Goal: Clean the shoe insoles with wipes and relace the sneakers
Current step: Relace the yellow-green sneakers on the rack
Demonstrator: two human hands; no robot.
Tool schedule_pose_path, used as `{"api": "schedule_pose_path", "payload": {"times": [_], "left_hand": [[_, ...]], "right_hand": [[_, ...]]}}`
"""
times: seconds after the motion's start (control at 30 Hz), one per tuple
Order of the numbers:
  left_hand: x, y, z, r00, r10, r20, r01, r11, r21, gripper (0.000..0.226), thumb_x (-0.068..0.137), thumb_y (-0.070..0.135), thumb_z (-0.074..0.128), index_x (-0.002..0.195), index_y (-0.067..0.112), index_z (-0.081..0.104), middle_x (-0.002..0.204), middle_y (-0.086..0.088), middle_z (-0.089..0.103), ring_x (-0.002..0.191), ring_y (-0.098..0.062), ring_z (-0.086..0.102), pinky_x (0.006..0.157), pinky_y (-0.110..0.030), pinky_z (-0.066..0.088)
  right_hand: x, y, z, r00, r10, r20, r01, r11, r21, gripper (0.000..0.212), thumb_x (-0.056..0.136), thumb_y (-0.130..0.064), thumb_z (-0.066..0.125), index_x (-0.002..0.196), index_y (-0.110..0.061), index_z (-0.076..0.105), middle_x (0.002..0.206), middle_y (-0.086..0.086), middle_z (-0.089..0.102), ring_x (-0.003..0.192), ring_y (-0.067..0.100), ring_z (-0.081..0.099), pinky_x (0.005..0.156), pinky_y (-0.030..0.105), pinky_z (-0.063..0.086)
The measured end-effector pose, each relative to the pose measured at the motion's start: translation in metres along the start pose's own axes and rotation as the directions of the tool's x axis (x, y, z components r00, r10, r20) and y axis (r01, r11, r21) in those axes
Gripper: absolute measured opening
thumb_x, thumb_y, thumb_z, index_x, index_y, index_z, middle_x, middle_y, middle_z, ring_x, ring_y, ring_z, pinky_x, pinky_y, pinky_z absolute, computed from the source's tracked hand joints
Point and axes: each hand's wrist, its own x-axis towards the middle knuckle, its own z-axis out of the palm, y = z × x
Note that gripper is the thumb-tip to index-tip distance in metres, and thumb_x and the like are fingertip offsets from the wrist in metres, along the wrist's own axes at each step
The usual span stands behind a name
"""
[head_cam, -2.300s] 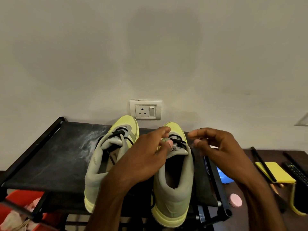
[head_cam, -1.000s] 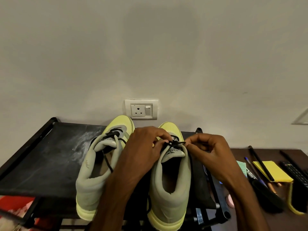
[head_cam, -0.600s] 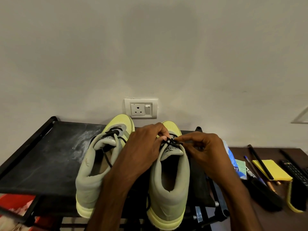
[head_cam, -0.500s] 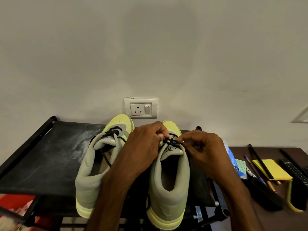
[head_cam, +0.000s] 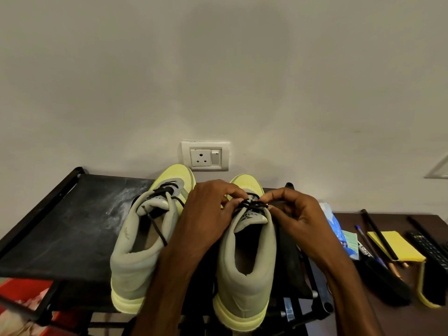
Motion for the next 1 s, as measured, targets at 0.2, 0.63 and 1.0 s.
{"api": "schedule_pose_path", "payload": {"times": [0.2,0.63,1.0], "left_hand": [[0.003,-0.001,0.005,1.000,-0.007,-0.003,0.007,1.000,-0.018,0.007,0.091,0.027,0.073,0.094,0.026,0.080,0.090,0.010,0.074,0.067,-0.003,0.061,0.074,-0.020,0.050],[0.001,0.006,0.007,0.984,-0.037,0.176,0.010,0.989,0.150,0.008,0.103,0.017,0.049,0.107,0.015,0.056,0.117,-0.002,0.056,0.098,-0.018,0.055,0.074,-0.016,0.030],[0.001,0.005,0.006,0.993,-0.021,0.116,0.007,0.993,0.119,0.010,0.104,0.017,0.048,0.107,0.013,0.057,0.112,-0.001,0.058,0.092,-0.011,0.048,0.071,-0.016,0.026]], "right_hand": [[0.003,0.006,0.006,0.998,-0.048,-0.035,0.044,0.992,-0.116,0.019,0.094,-0.010,0.070,0.109,-0.021,0.076,0.100,-0.007,0.077,0.086,0.035,0.072,0.079,0.047,0.062],[0.008,0.013,0.013,0.982,0.032,-0.185,-0.051,0.994,-0.100,0.018,0.091,-0.018,0.074,0.109,-0.019,0.075,0.094,-0.005,0.077,0.063,0.021,0.069,0.066,0.039,0.062],[0.018,0.019,0.021,0.979,-0.033,-0.203,-0.012,0.976,-0.218,0.006,0.092,-0.026,0.074,0.090,-0.021,0.077,0.085,-0.008,0.076,0.079,0.019,0.072,0.077,0.044,0.061]]}}
